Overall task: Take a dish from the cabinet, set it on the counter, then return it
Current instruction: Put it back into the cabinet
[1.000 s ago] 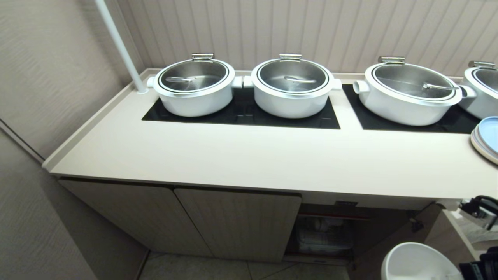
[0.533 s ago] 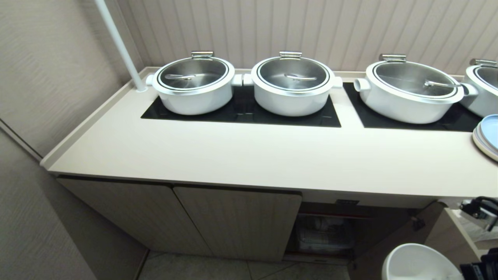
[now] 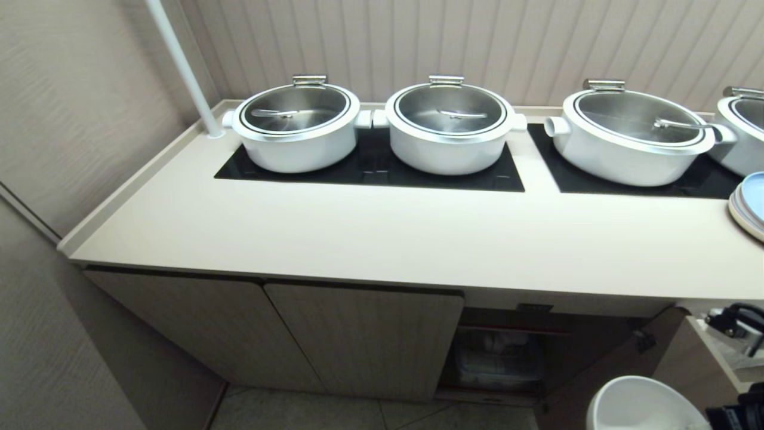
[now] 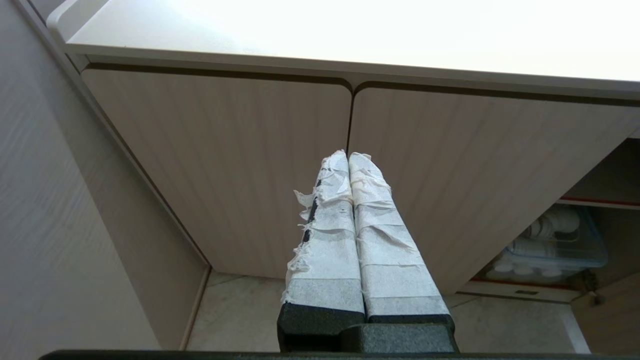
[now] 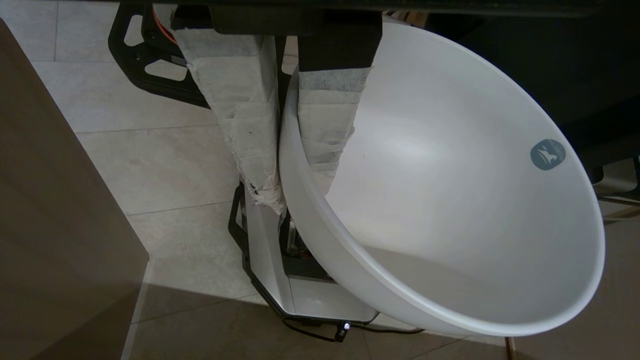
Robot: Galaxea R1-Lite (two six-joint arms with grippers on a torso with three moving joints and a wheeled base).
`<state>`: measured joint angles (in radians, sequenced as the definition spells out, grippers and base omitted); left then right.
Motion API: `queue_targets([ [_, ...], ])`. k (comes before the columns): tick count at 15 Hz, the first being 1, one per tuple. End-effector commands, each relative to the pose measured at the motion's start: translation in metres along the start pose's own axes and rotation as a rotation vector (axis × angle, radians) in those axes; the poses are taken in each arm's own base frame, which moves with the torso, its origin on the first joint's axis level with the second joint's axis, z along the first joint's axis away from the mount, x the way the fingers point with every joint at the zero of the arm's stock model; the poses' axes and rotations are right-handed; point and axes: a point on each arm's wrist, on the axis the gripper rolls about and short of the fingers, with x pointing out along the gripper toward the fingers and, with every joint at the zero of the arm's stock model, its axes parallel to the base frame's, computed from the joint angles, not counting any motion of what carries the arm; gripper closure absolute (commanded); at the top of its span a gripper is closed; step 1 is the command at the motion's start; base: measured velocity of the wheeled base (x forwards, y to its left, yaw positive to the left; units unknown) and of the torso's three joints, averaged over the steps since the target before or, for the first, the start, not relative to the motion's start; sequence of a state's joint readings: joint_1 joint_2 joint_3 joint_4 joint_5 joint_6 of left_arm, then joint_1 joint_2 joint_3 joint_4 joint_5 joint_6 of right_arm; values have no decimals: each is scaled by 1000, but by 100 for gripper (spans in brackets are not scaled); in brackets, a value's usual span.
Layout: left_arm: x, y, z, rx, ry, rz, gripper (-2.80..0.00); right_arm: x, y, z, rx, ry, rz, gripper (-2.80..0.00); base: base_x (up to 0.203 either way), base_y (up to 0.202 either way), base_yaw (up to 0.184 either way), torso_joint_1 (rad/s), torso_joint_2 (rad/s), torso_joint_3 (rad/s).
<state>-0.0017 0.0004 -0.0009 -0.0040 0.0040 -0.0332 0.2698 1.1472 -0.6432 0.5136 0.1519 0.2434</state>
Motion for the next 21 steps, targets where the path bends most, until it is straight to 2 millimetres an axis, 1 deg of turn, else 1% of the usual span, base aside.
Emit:
queue_targets([
  [1, 0, 0, 0, -1, -2, 1, 0, -1, 0, 1, 2, -2, 2, 0, 0, 0, 0, -57, 134, 74],
  [10, 0, 0, 0, -1, 0, 1, 0, -1, 1, -1, -1, 8, 2, 0, 0, 0, 0, -94, 204, 108],
  [21, 0, 0, 0, -1, 0, 1, 0, -1, 3, -1, 8, 11, 4, 0, 0, 0, 0, -140, 303, 160],
])
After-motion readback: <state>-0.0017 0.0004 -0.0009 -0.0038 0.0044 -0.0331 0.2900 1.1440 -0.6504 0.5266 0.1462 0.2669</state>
